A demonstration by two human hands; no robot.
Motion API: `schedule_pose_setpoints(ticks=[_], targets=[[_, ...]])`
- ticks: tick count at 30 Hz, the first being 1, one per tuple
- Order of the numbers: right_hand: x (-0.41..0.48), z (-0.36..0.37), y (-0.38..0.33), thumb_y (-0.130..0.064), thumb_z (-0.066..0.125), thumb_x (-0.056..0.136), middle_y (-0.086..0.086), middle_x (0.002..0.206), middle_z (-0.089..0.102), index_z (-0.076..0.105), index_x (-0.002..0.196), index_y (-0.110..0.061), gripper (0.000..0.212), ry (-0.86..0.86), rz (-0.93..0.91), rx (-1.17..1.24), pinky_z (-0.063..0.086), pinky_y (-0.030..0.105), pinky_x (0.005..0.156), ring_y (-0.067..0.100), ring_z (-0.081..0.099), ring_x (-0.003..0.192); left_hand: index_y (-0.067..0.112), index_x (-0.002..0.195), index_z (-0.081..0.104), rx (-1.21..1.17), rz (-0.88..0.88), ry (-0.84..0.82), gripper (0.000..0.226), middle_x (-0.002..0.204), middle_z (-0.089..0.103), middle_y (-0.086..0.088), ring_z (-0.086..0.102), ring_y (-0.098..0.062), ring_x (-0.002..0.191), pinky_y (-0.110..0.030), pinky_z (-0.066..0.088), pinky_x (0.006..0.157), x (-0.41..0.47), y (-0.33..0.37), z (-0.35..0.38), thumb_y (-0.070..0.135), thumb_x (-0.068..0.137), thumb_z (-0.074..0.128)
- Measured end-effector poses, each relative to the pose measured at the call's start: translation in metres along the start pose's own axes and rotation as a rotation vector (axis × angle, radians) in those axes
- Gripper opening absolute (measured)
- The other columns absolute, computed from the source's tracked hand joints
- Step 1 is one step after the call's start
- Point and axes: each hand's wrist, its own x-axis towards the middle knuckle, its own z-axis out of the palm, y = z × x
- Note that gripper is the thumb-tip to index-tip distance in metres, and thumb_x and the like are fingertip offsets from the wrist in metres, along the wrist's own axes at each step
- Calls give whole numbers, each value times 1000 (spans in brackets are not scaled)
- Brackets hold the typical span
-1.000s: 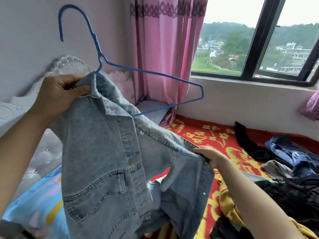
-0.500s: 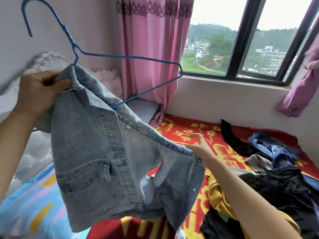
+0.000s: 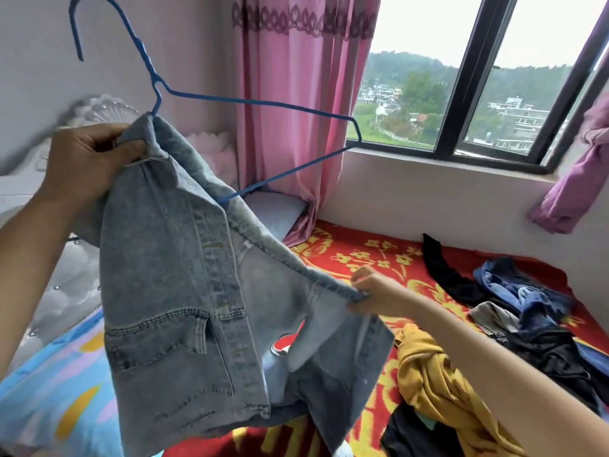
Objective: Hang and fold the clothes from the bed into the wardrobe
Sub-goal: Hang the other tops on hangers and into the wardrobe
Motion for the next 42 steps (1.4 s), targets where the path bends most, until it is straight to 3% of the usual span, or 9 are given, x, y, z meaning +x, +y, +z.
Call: schedule_pose_setpoints(ticks=[2, 7, 11, 21, 25, 30, 36, 39, 42], targets=[[9, -21, 18, -13, 75, 78, 13, 104, 56, 67, 69, -2, 16, 264, 105, 166, 39, 30, 84, 20, 49, 107, 34, 91, 69, 20, 22, -26, 21, 75, 67, 28, 58, 11, 66, -8, 49, 71, 1, -4, -8, 14, 86, 66], [23, -82, 5, -7, 69, 80, -13, 38, 33, 45, 51, -13, 38, 714, 363, 764, 25, 18, 39, 0, 28, 37, 39, 95, 73, 35, 29, -122, 26, 93, 72, 15, 66, -15, 94, -32, 51, 93, -3, -10, -23, 17, 81, 71], [33, -133, -17, -26, 72, 77, 0, 49, 36, 46, 48, -15, 41, 822, 389, 418, 24, 28, 47, 14, 34, 52, 56, 78, 69, 48, -4, -146, 50, 78, 67, 31, 62, 9, 80, -7, 48, 81, -12, -5, -18, 7, 76, 74], [43, -178, -70, -13, 54, 79, 10, 78, 55, 60, 83, -5, 11, 770, 445, -190, 39, 28, 62, 28, 51, 74, 35, 84, 70, 97, 15, -259, 49, 61, 60, 36, 56, 19, 64, -1, 43, 68, -35, -15, 32, -13, 71, 71], [42, -173, -92, -18, 51, 85, 6, 77, 52, 56, 82, -10, 9, 767, 361, -275, 36, 27, 62, 24, 48, 74, 39, 103, 71, 459, 54, -181, 29, 83, 71, -7, 66, -27, 84, -37, 48, 75, -53, -34, 80, 26, 77, 69], [24, -140, -120, -27, 51, 90, 3, 78, 51, 55, 77, -17, 17, 697, 232, -295, 34, 28, 63, 22, 49, 76, 9, 114, 68, 606, -49, 101, 28, 95, 63, -27, 59, -45, 89, -44, 43, 71, -46, -37, 110, 14, 86, 64], [-2, -80, -124, -21, 68, 83, -8, 79, 55, 53, 87, -18, 15, -14, -6, 164, 49, 28, 72, 12, 56, 75, 3, 111, 69, 352, 118, 281, 39, 74, 62, -22, 57, -31, 71, -31, 40, 69, -29, -22, 79, 26, 79, 63], [8, -88, -99, -18, 67, 81, -6, 69, 60, 69, 85, -9, 11, 468, -104, 259, 46, 25, 66, 8, 54, 65, 5, 111, 69, 332, 189, 262, 31, 77, 64, -17, 48, -9, 70, -18, 34, 69, -24, -5, 67, 14, 81, 70], [22, -119, -78, -39, 58, 78, 5, 86, 65, 69, 89, -10, 33, 1091, -220, -142, 45, 28, 71, 16, 56, 81, 8, 109, 70, 261, 185, 263, 29, 74, 64, 27, 47, 19, 68, 2, 30, 73, -14, 1, 57, 10, 79, 72]])
